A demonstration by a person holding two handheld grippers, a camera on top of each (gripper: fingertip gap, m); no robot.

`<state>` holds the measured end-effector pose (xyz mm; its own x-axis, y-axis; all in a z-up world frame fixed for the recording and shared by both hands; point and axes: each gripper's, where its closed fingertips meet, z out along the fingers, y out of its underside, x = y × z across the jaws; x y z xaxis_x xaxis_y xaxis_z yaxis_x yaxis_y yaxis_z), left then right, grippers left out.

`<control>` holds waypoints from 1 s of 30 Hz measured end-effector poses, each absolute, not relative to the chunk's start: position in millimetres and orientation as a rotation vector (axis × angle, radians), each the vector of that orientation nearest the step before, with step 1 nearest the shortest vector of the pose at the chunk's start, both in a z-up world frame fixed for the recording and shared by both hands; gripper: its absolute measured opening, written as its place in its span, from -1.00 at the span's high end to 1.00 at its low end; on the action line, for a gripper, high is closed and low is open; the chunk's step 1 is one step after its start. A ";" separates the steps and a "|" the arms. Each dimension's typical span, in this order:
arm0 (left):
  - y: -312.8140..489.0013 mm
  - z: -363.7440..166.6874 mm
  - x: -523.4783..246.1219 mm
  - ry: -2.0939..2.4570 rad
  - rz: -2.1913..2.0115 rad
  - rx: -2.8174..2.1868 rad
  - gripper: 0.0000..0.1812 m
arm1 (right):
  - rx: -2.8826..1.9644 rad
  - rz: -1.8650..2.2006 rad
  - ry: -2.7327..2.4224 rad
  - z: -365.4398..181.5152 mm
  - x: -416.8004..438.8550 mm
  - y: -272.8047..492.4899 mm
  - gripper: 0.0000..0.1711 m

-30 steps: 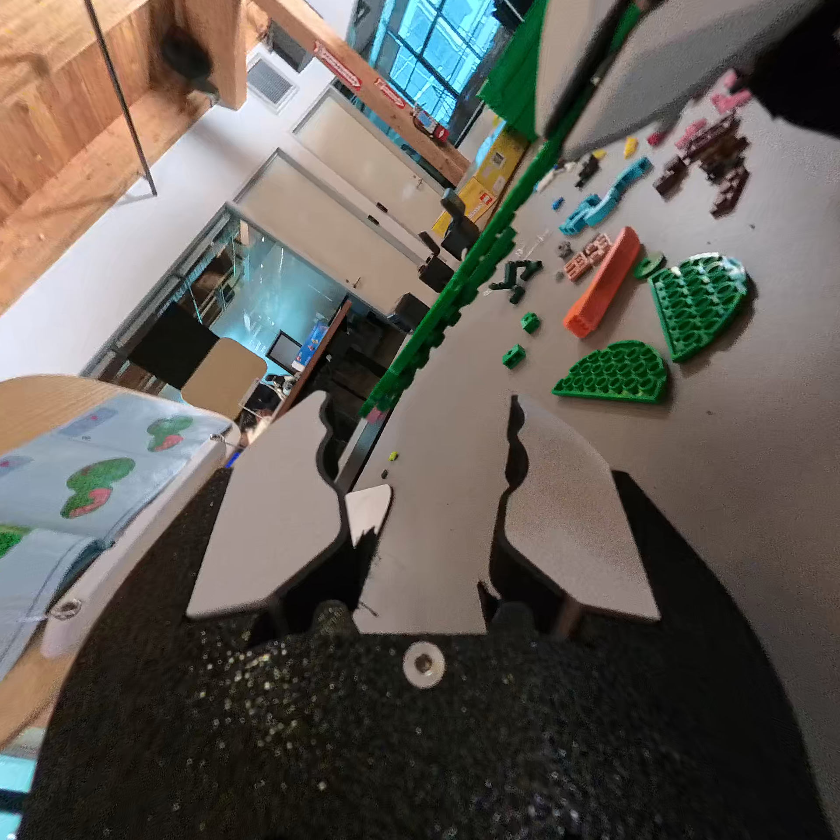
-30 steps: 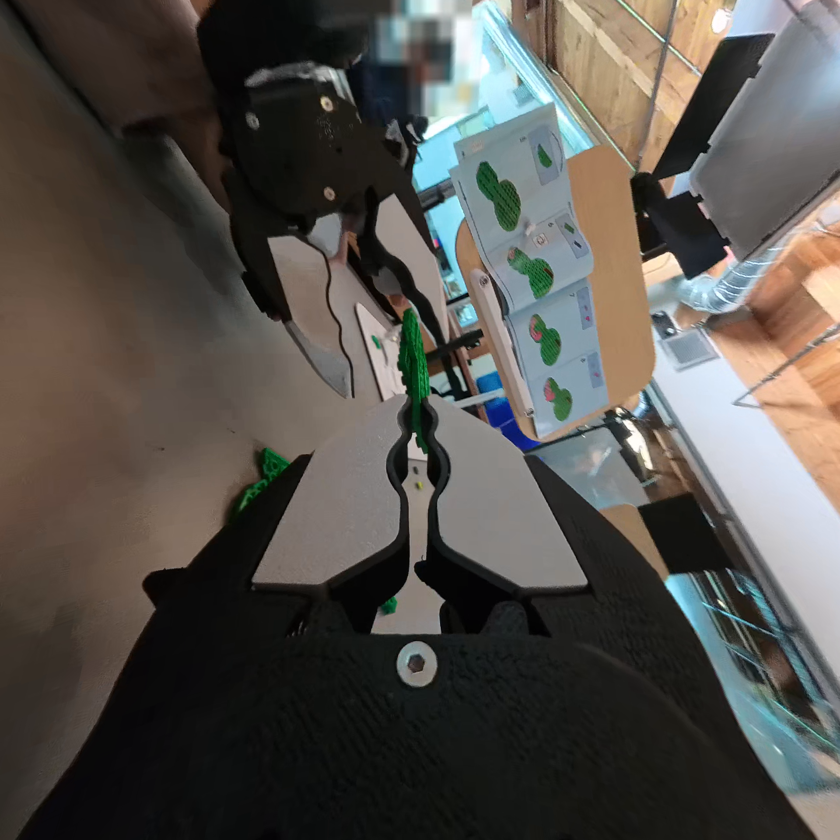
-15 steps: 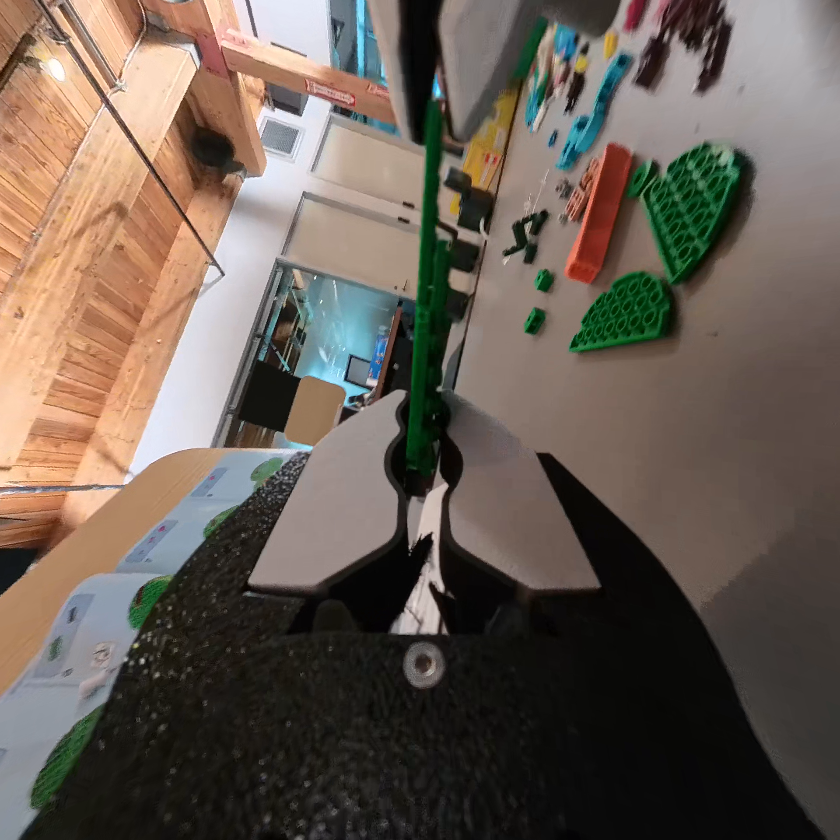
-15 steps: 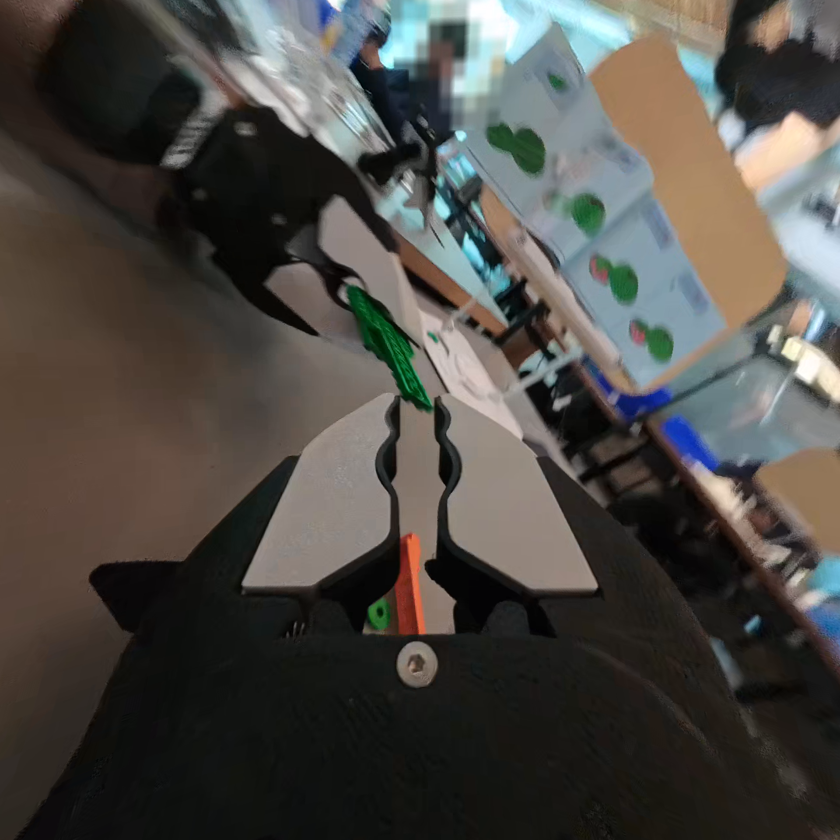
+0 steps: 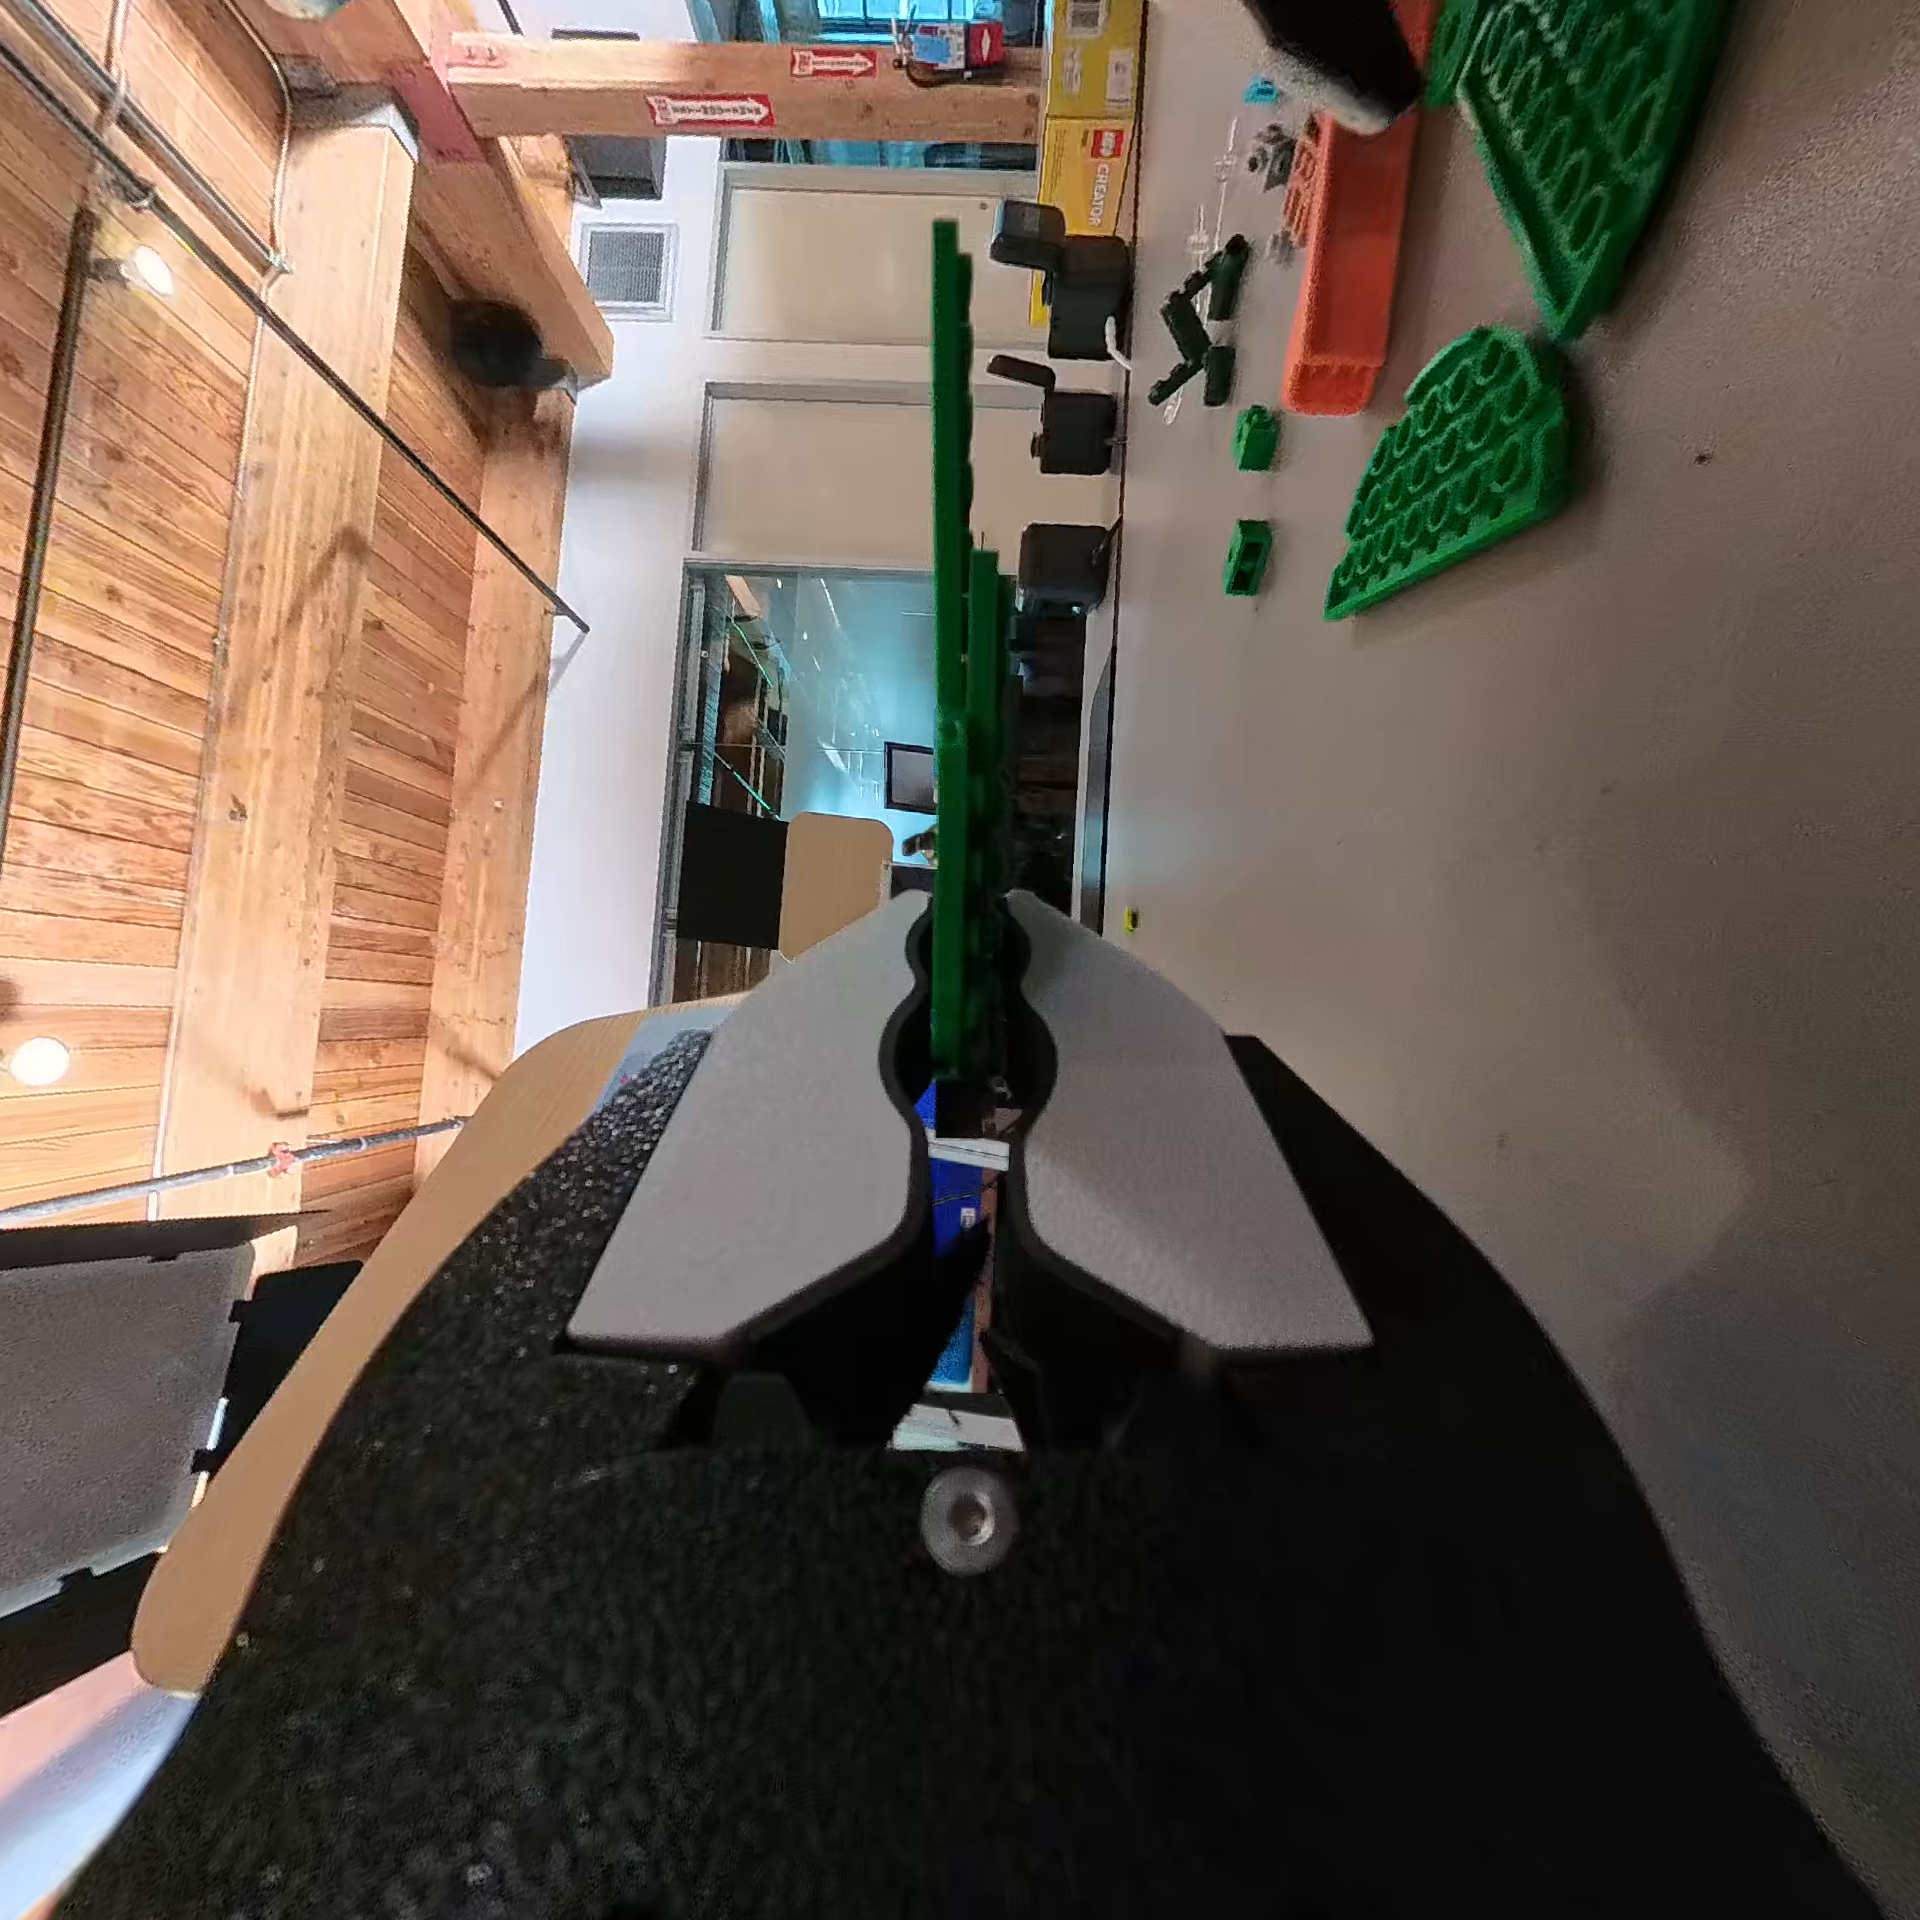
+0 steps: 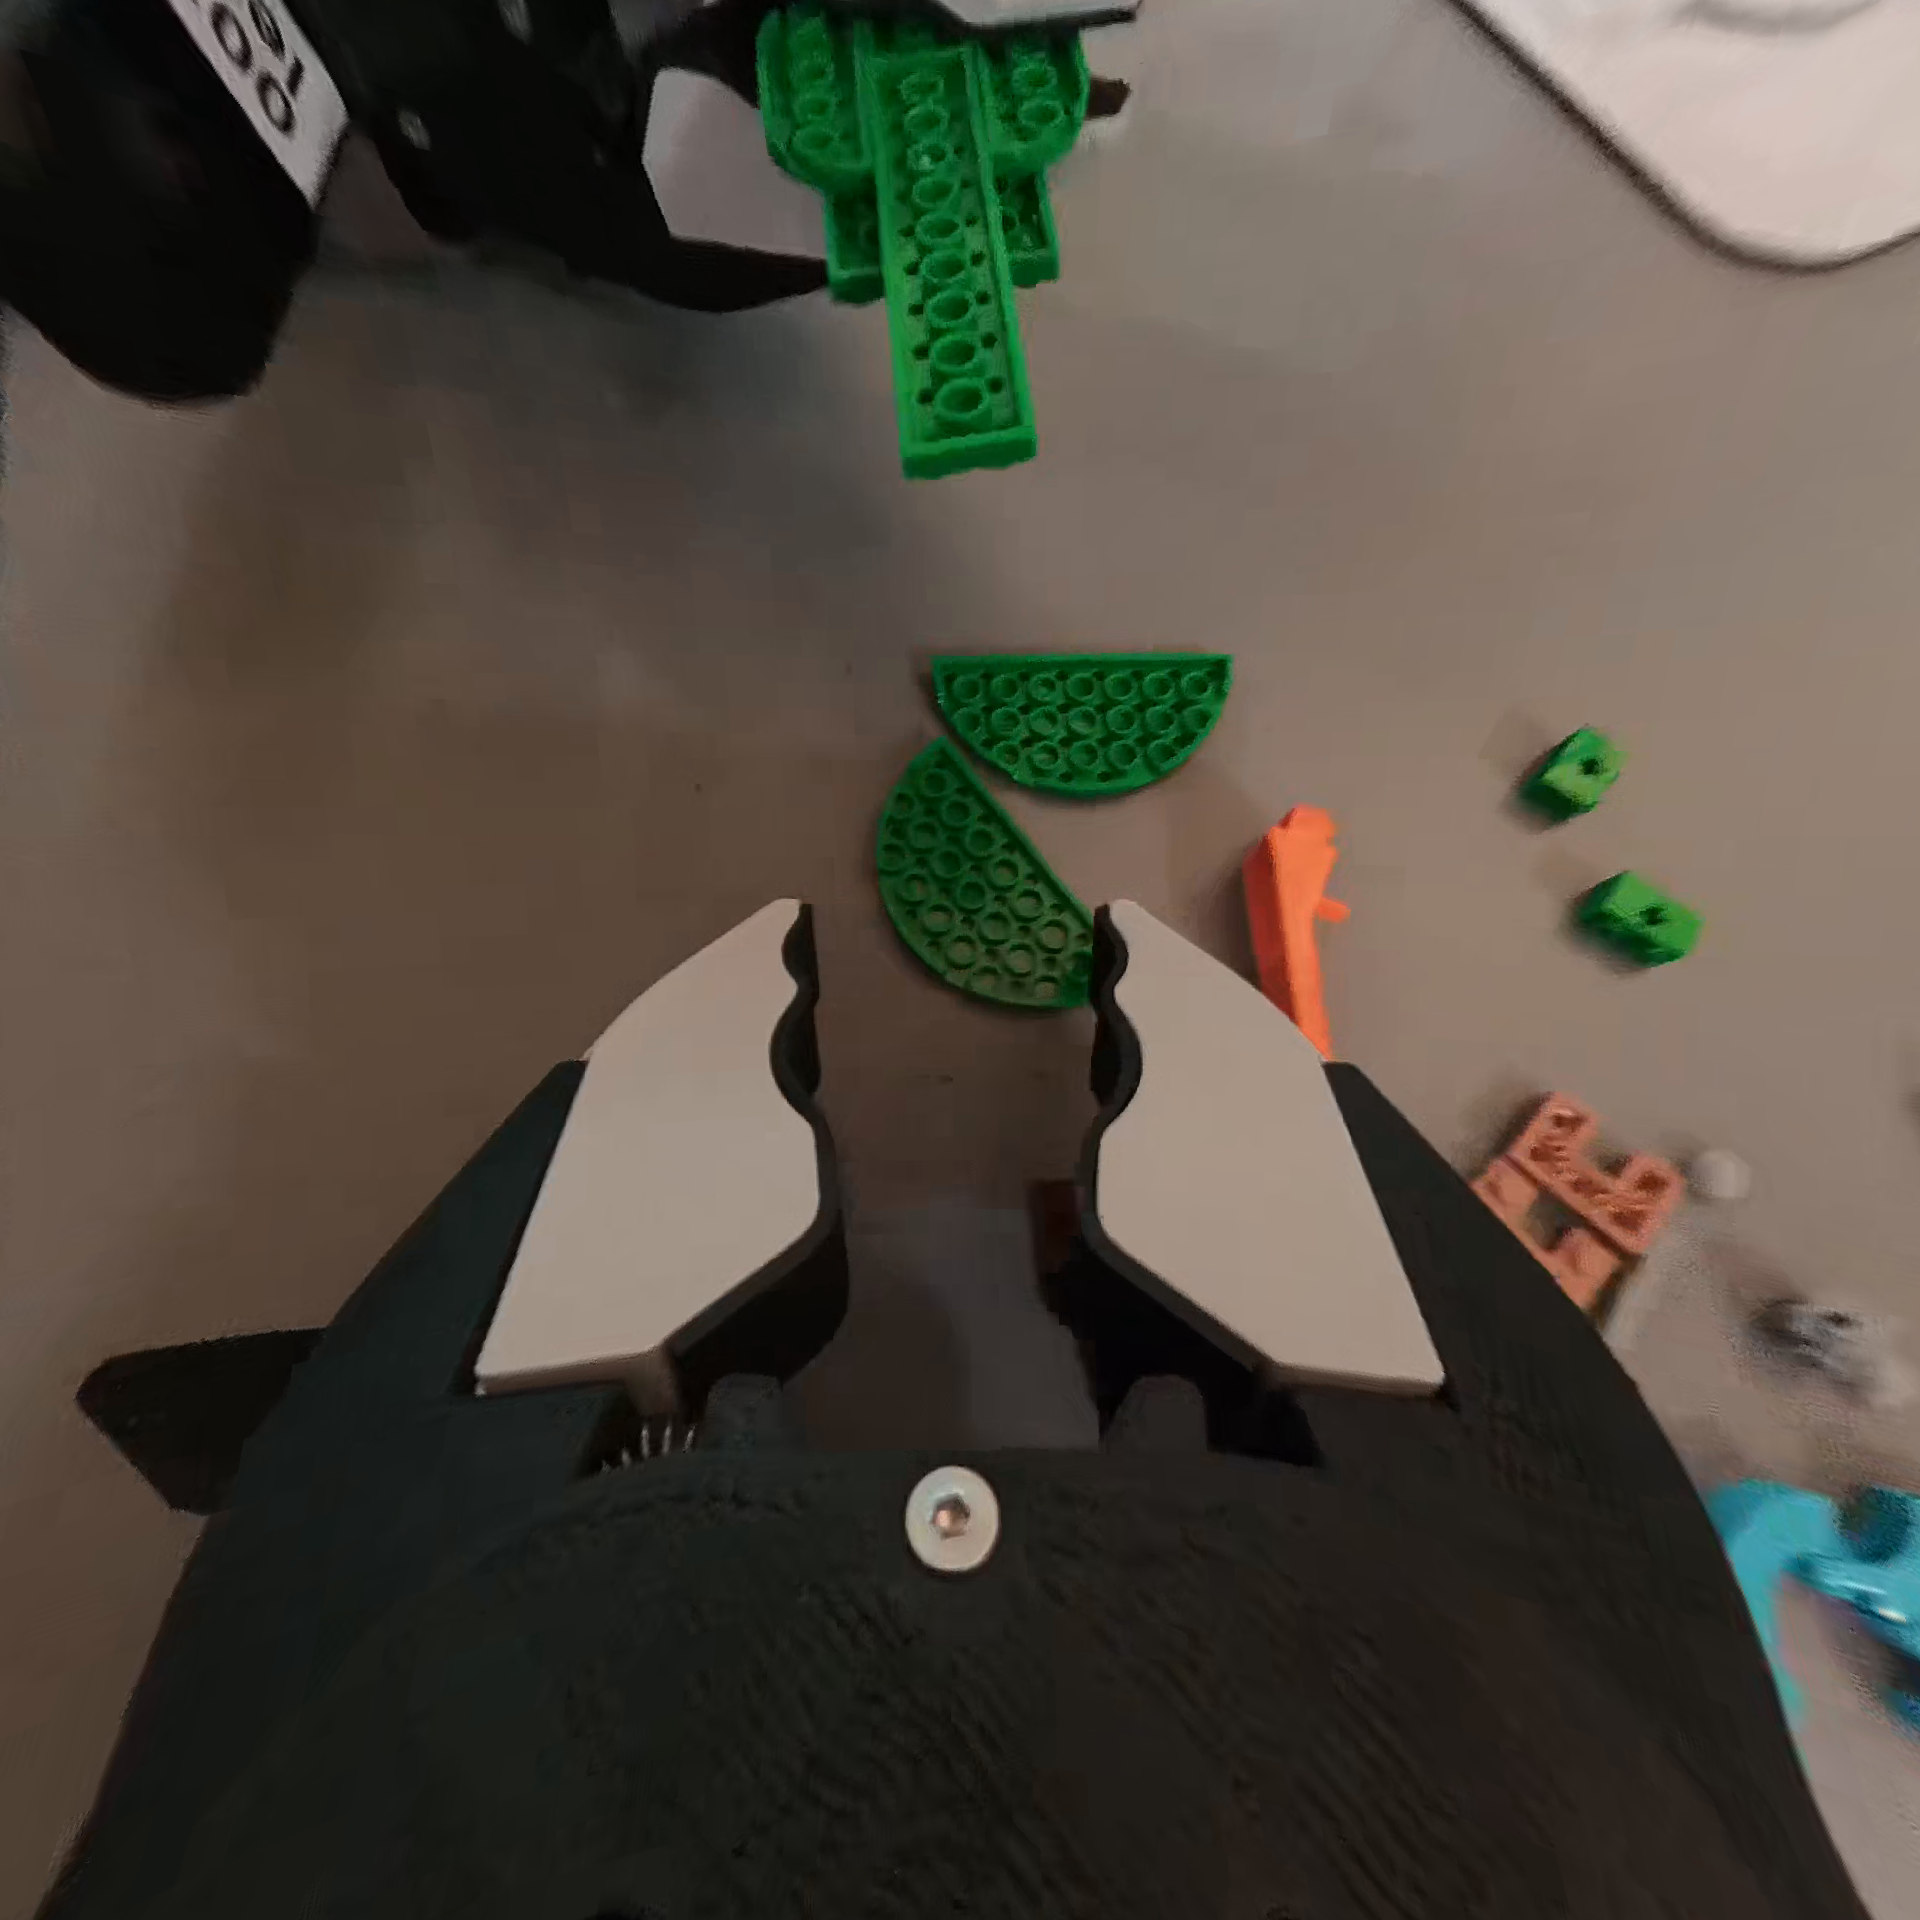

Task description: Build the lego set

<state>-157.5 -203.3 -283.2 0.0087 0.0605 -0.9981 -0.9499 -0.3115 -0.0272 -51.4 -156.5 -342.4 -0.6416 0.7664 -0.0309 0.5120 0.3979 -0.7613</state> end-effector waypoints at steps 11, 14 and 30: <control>-198.8 -288.1 -148.0 1.065 1.487 -1.362 0.91 | -1.158 1.022 -2.355 -352.7 -56.3 -151.5 0.41; -198.6 -288.5 -147.6 1.066 1.483 -1.364 0.91 | -1.174 1.034 -2.352 -352.6 -56.8 -151.5 0.41; -198.9 -289.3 -148.1 1.052 1.463 -1.376 0.91 | -1.088 1.045 -2.396 -349.3 -48.8 -158.0 0.58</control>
